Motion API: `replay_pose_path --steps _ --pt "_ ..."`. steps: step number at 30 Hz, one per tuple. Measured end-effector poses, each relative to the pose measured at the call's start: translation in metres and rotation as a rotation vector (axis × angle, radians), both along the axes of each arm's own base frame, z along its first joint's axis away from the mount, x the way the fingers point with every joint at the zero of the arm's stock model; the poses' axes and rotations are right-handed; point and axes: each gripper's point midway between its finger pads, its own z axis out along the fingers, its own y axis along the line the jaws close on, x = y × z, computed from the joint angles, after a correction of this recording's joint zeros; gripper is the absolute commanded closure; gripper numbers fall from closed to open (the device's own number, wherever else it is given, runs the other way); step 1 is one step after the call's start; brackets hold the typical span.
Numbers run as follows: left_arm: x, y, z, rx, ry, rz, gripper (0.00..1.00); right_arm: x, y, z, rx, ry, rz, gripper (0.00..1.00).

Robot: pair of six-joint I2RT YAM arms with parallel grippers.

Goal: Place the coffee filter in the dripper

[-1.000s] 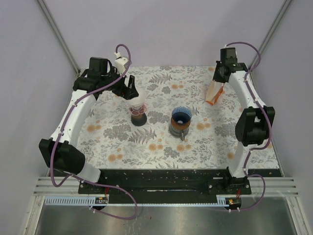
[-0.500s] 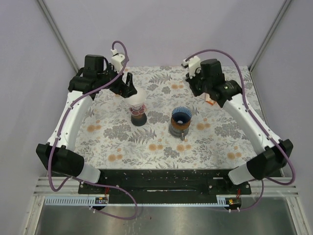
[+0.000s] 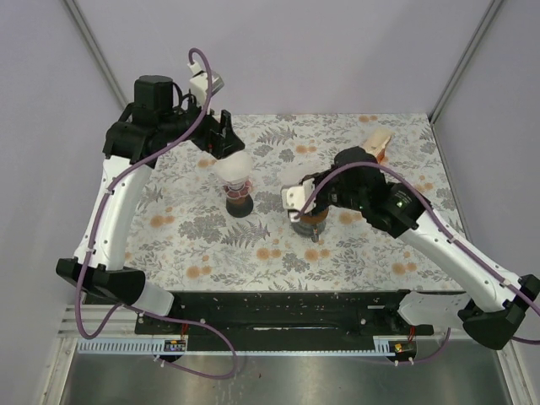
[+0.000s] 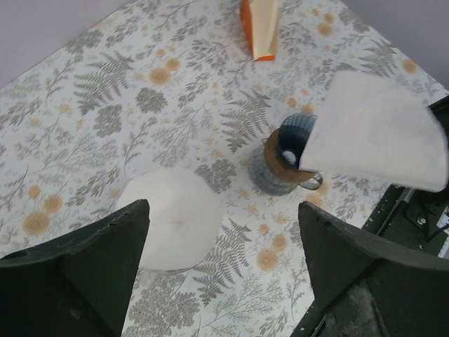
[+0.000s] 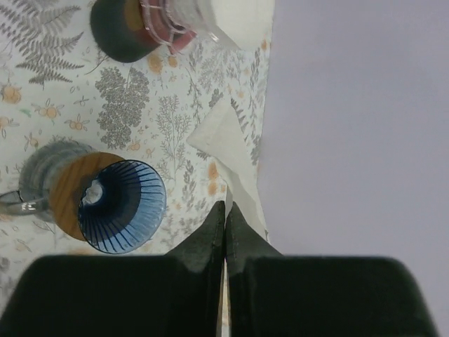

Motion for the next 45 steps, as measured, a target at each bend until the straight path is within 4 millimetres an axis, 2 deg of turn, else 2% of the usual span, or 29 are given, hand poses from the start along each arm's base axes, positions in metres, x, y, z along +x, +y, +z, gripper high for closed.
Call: replay_pose_path --steps 7,11,15,20,25,30,37,40,45 --pt "-0.04 -0.058 0.018 0.002 -0.017 -0.172 0.01 -0.026 0.029 -0.014 -0.267 -0.215 0.239 1.0" --pt "-0.057 -0.08 0.009 0.033 0.012 -0.21 0.01 -0.031 0.04 -0.023 -0.402 -0.329 0.288 1.0" --pt "-0.065 -0.092 -0.002 0.071 0.029 -0.211 0.01 -0.036 0.056 -0.03 -0.512 -0.414 0.335 1.0" --pt "-0.062 -0.092 -0.026 0.133 0.059 -0.171 0.04 -0.032 0.063 -0.034 -0.627 -0.491 0.333 1.0" --pt "-0.062 -0.091 -0.053 0.192 0.1 -0.149 0.16 -0.025 0.069 -0.042 -0.726 -0.538 0.32 1.0" --pt "-0.062 -0.093 -0.063 0.206 0.126 -0.15 0.28 -0.023 0.073 -0.047 -0.774 -0.56 0.318 1.0" --pt "-0.064 -0.097 -0.081 0.225 0.167 -0.167 0.31 -0.02 0.071 -0.044 -0.792 -0.573 0.295 1.0" --pt "-0.064 -0.097 -0.089 0.237 0.18 -0.169 0.38 -0.02 0.069 -0.047 -0.807 -0.566 0.294 1.0" --pt "-0.062 -0.095 -0.094 0.259 0.175 -0.167 0.61 -0.018 0.07 -0.044 -0.794 -0.572 0.281 1.0"
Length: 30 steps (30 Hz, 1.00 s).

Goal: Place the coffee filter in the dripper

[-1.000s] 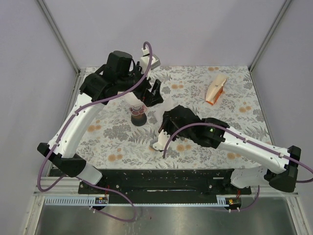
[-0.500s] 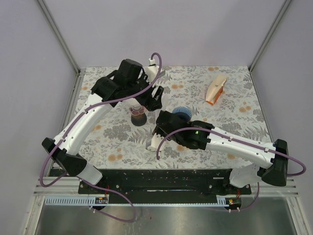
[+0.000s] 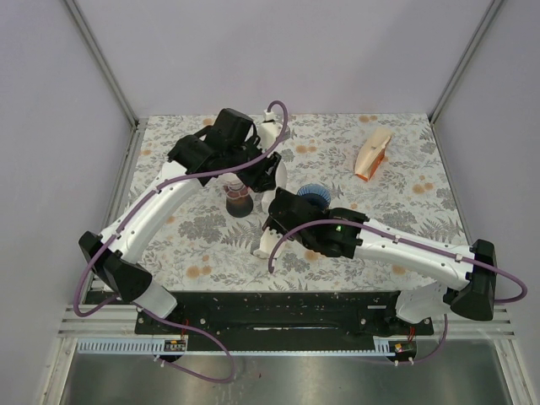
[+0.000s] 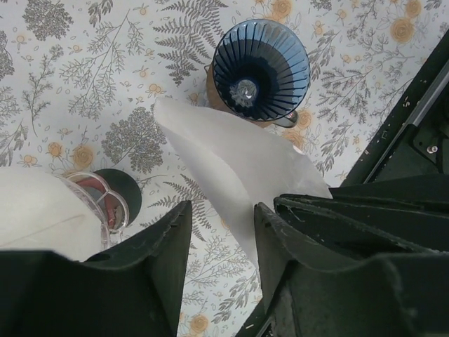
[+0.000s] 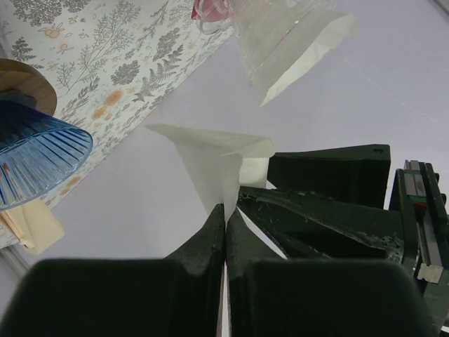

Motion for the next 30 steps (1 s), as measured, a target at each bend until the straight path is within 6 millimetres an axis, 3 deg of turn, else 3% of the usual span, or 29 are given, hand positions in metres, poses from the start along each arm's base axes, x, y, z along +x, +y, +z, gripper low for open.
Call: replay_pose_path --steps 9,17,23,27,30 --pt "0.005 0.003 -0.002 0.031 -0.029 0.006 1.0 0.002 0.002 0.005 0.028 -0.013 -0.011 1.0" --pt "0.005 0.004 -0.003 0.034 -0.033 0.006 1.0 0.002 0.003 0.007 0.063 -0.004 -0.023 0.99" --pt "0.013 0.008 -0.011 0.03 -0.022 0.037 1.0 0.005 0.013 0.008 0.205 0.02 -0.055 0.47" --pt "0.032 0.019 -0.005 0.002 -0.041 0.099 1.0 0.001 0.025 0.005 0.375 0.108 -0.059 0.31" --pt "0.046 0.027 0.001 -0.024 -0.057 0.15 1.0 -0.007 0.03 0.015 0.528 0.198 -0.044 0.23"
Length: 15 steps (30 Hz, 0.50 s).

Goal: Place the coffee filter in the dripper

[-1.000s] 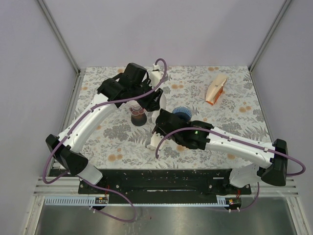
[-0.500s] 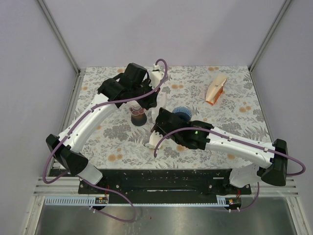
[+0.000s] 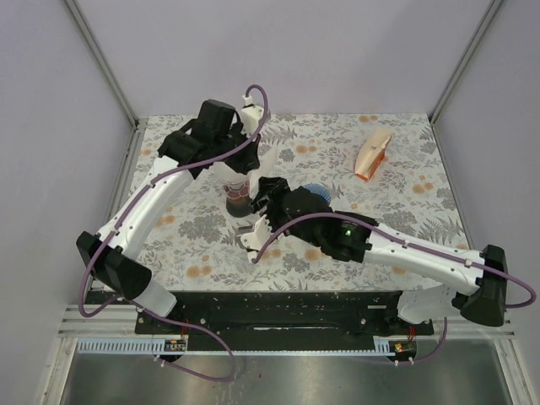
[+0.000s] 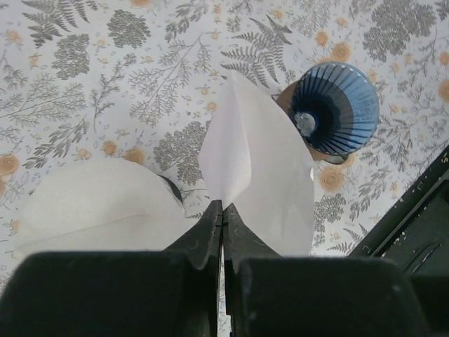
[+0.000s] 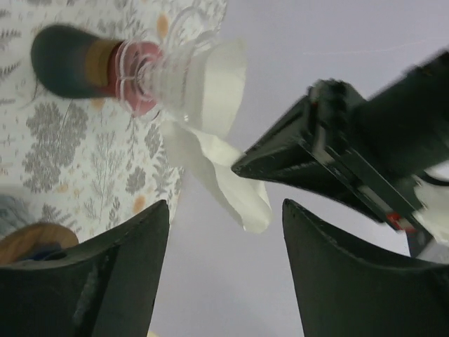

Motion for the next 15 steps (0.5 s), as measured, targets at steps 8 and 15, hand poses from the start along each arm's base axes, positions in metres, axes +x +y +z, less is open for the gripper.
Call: replay_pose_path --steps 8,15 --pt "0.014 0.003 0.011 -0.05 -0.027 0.051 1.0 -0.007 -0.021 0.089 0.727 0.344 -0.077 0.01" --pt "0.017 0.0 0.024 -0.1 -0.046 0.084 1.0 0.049 -0.064 0.149 1.317 0.69 -0.395 0.04"
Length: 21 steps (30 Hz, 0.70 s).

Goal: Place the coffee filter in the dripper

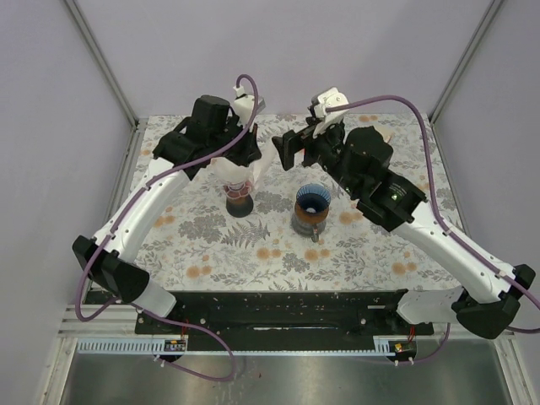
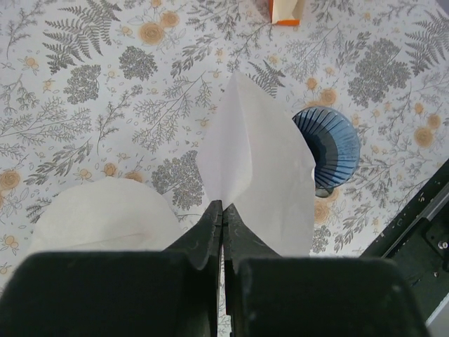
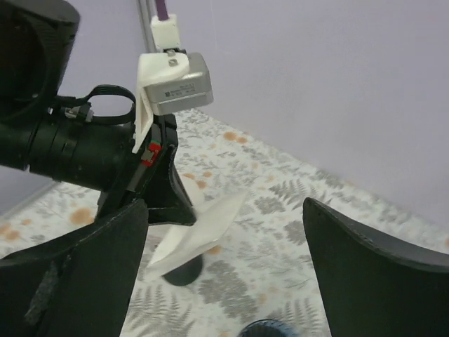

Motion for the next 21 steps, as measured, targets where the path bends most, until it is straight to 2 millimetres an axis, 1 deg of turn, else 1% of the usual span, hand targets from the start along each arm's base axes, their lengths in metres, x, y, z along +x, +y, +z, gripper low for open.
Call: replay_pose_path --steps 1,3,7,9,12,16,21 --pt "0.0 0.0 0.002 -0.008 -0.002 0.007 1.0 0.002 0.002 0.0 0.057 0.055 -0.009 0.05" --pt "0.002 0.0 0.006 -0.021 -0.011 0.023 1.0 0.004 0.006 -0.01 0.137 0.156 -0.023 0.06" --pt "0.004 0.001 0.012 -0.044 -0.017 0.051 1.0 0.012 0.018 -0.045 0.213 0.341 -0.053 0.09" --pt "0.004 0.001 0.013 -0.051 -0.015 0.061 1.0 0.016 0.024 -0.062 0.222 0.403 -0.066 0.11" --pt "0.004 0.0 0.014 -0.06 -0.009 0.071 1.0 0.02 0.032 -0.081 0.228 0.472 -0.08 0.22" --pt "0.003 0.0 0.015 -0.073 -0.002 0.078 1.0 0.025 0.035 -0.091 0.248 0.512 -0.094 0.39" --pt "0.0 0.0 0.017 -0.086 -0.001 0.083 1.0 0.036 0.034 -0.102 0.263 0.551 -0.11 0.47"
